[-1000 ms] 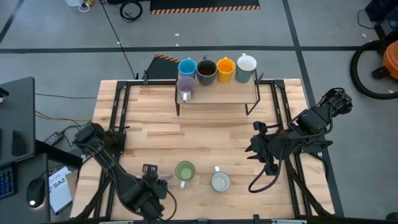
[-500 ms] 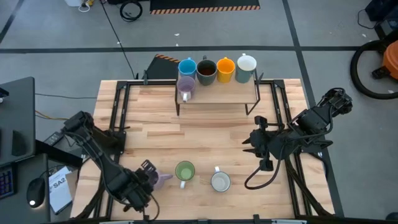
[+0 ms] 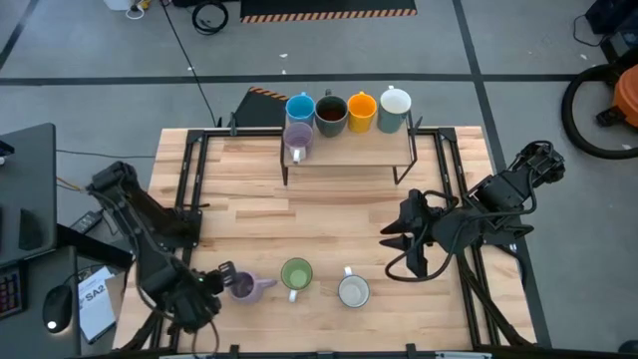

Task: Place coffee mugs
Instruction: Put the violet mug on the shelf

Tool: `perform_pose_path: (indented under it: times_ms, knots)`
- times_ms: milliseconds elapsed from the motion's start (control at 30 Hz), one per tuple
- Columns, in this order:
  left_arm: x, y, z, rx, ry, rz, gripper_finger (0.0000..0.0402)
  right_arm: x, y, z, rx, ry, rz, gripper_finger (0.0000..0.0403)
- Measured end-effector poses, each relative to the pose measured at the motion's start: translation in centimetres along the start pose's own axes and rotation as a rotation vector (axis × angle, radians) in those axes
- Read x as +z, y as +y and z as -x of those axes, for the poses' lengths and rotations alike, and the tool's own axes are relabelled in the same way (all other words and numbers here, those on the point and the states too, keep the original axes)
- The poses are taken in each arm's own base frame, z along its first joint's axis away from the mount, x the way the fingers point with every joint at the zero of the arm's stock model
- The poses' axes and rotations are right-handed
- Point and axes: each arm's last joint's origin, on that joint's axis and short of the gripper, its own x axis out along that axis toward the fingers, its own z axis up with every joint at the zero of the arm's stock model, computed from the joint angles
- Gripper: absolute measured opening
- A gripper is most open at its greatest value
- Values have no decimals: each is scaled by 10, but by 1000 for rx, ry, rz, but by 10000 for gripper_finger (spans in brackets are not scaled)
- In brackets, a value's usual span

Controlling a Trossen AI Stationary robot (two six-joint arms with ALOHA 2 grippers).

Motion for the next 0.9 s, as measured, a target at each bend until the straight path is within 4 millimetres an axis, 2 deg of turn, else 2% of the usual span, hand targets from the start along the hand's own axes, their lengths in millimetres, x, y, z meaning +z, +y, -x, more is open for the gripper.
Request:
perform_pose_path:
  times_ms: [133, 333, 467, 600, 733, 900]
  knots:
    - [-7, -3, 4, 22, -85, -65, 116, 0, -1, 0, -16, -13, 0, 125]
    - [-13, -4, -20, 25, -120, -44, 121, 2, -1, 0, -60, -64, -14, 125]
    - [-12, 2, -24, 19, -158, 25, 142, 3, -2, 0, -75, -79, -55, 125]
    - [-11, 7, -20, 14, -175, 56, 173, 3, -2, 0, -73, -79, -84, 125]
    - [-13, 5, -27, 6, -165, -12, 188, 3, -2, 0, -79, -88, -112, 125]
    - [-22, 5, -41, 26, -108, -45, 186, 3, -2, 0, -82, -94, -128, 125]
